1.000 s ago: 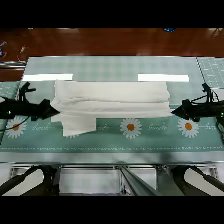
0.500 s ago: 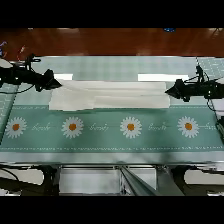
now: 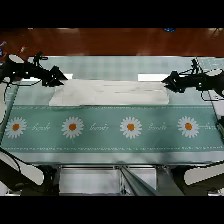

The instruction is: Fold the shirts.

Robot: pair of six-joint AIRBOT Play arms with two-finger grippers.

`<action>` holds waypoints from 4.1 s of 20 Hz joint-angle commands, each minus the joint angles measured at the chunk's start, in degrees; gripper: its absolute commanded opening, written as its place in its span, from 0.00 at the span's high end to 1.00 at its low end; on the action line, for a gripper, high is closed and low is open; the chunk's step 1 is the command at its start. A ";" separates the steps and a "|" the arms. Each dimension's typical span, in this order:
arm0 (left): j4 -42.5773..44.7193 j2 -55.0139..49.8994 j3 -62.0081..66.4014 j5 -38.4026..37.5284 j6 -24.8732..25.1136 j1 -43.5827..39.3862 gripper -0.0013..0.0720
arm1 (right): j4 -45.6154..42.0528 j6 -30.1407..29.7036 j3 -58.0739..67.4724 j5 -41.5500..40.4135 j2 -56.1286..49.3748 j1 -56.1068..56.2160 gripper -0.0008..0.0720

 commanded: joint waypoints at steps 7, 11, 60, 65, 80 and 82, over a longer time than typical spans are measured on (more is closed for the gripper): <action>4.26 9.70 3.80 -18.21 -3.65 12.28 0.29 | -5.38 0.55 1.57 15.61 12.22 -15.28 0.42; 4.59 27.45 -16.55 -5.35 0.57 12.55 0.29 | -6.73 2.03 -15.45 1.42 24.24 -20.46 0.42; -6.16 -6.43 6.58 9.55 -7.89 -61.31 0.96 | -16.15 9.84 -23.23 22.64 67.38 -0.26 0.95; -7.15 -7.54 10.19 6.05 -7.67 -60.98 0.96 | -15.98 9.86 -23.21 22.56 67.36 -0.26 0.95; 13.90 55.17 -32.41 10.40 -5.09 -22.12 0.96 | 0.44 8.79 -16.68 -7.48 36.76 31.01 0.95; 13.88 63.52 -40.74 11.54 -5.20 -19.67 0.96 | 1.66 8.68 -9.29 -9.20 25.90 36.11 0.95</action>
